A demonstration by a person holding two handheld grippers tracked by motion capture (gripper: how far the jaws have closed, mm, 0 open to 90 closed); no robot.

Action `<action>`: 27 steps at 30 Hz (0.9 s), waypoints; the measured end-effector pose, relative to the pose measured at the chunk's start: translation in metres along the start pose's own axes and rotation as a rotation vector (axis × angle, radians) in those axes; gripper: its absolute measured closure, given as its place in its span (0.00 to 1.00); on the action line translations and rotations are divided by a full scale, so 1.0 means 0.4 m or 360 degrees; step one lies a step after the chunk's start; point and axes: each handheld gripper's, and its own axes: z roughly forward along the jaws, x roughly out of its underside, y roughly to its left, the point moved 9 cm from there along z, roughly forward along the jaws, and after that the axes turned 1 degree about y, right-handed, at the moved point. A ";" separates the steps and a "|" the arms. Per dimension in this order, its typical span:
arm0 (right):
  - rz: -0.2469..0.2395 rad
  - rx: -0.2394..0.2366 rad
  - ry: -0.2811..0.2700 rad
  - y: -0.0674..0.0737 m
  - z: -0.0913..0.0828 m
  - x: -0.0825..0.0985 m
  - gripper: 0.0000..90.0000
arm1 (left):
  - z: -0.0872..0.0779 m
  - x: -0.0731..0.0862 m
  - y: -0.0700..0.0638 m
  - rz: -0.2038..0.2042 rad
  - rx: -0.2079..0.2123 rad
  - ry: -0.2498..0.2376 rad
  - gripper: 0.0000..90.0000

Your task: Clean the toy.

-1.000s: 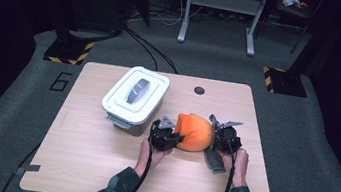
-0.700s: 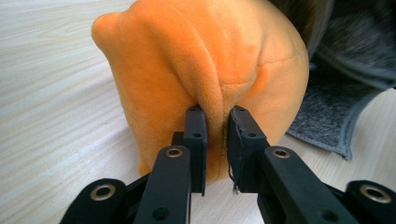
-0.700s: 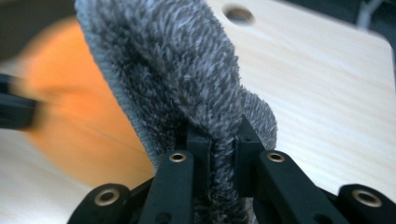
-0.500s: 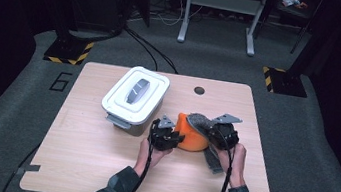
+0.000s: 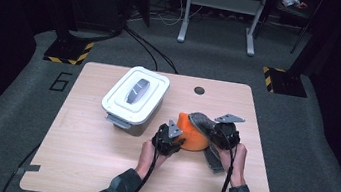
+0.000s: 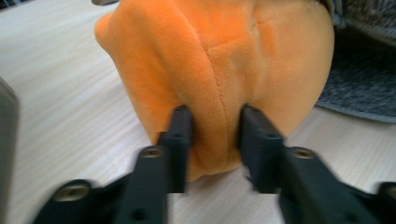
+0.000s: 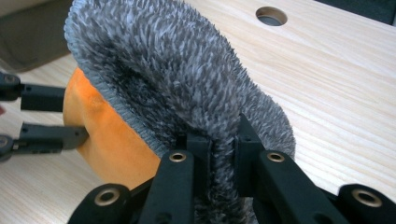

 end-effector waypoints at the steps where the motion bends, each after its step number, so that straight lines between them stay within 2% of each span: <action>1: -0.0008 0.0002 -0.0012 -0.007 -0.006 0.000 0.90 | -0.001 -0.001 0.001 -0.0010 0.0008 -0.0003 0.85; 2: 0.0026 0.0006 -0.0023 -0.007 -0.009 -0.002 0.90 | -0.002 -0.004 0.003 -0.0027 0.0022 -0.0015 0.88; 4: 0.0008 0.0003 -0.0047 -0.017 -0.023 -0.005 0.90 | -0.006 -0.010 0.007 -0.0080 0.0058 -0.0040 0.90; 8: 0.0021 -0.0052 -0.0093 -0.012 -0.056 -0.019 0.90 | -0.021 -0.023 0.006 -0.0125 0.0128 -0.0070 0.91; 12: -0.0005 -0.0123 -0.0110 0.026 -0.069 -0.039 0.90 | -0.029 -0.034 -0.008 -0.0111 0.0157 -0.0079 0.90; 17: -0.0095 -0.0161 -0.0084 0.082 -0.044 -0.052 0.90 | -0.030 -0.040 -0.020 -0.0100 0.0175 -0.0096 0.90; 20: -0.0114 -0.0157 -0.0066 0.098 -0.024 -0.050 0.90 | -0.032 -0.038 -0.019 -0.0116 0.0189 -0.0101 0.91; 23: -0.0151 -0.0112 -0.0037 0.101 -0.008 -0.042 0.90 | -0.031 -0.036 -0.021 -0.0114 0.0190 -0.0098 0.91; 24: -0.0122 -0.0103 -0.0031 0.102 -0.005 -0.041 0.90 | -0.030 -0.036 -0.020 -0.0114 0.0190 -0.0099 0.91; 27: -0.0131 -0.0068 -0.0034 0.094 -0.002 -0.038 0.90 | -0.027 -0.035 -0.019 -0.0122 0.0186 -0.0101 0.91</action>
